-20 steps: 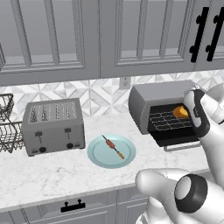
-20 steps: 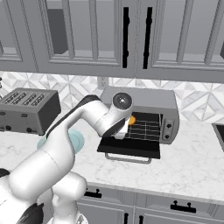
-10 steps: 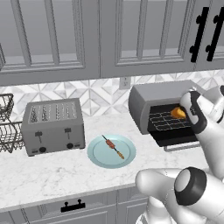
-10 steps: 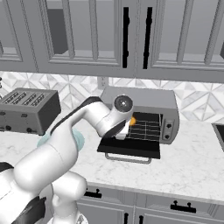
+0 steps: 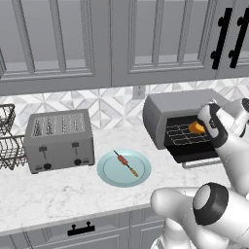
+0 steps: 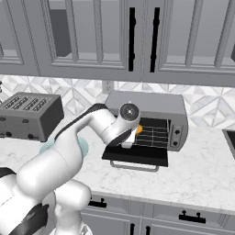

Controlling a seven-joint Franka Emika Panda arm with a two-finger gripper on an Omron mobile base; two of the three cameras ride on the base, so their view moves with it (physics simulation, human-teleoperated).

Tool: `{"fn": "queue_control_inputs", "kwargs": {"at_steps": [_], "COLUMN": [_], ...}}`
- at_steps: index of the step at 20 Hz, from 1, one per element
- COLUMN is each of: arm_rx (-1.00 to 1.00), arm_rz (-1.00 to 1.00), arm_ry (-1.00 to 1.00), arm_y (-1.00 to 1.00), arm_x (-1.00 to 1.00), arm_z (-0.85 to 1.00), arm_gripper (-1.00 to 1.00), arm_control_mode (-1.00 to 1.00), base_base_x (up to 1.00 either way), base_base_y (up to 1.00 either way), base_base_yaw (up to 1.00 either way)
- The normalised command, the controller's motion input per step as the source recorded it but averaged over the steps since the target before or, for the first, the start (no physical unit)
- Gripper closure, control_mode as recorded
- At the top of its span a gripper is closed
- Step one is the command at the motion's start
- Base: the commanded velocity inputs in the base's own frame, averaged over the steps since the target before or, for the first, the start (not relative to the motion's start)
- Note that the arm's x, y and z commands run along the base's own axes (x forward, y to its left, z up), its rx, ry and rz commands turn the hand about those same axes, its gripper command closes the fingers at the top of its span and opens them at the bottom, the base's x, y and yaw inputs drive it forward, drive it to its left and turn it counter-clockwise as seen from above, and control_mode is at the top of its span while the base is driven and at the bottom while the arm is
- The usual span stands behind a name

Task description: Pick up the kebab skewer and baguette bread, and place them inside the toaster oven. Close the toaster oven door and start by setting the timer.

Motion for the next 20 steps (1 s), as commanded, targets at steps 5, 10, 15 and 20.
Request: {"fn": "queue_control_inputs", "kwargs": {"at_steps": [5,10,15,20], "arm_rx": [0.00,0.00,0.00,0.00], "arm_rz": [0.00,0.00,0.00,0.00], "arm_ry": [0.00,0.00,0.00,0.00], "arm_y": [0.00,0.00,0.00,0.00], "arm_x": [0.17,0.15,0.02,0.00], "arm_z": [0.00,0.00,-0.03,-0.13], "arm_gripper": [1.00,1.00,1.00,1.00], "arm_control_mode": [-1.00,-1.00,-1.00,-1.00], "base_base_x": [0.00,0.00,0.00,0.00], "base_base_y": [0.00,0.00,0.00,0.00], "base_base_yaw": [0.00,0.00,0.00,0.00]}}
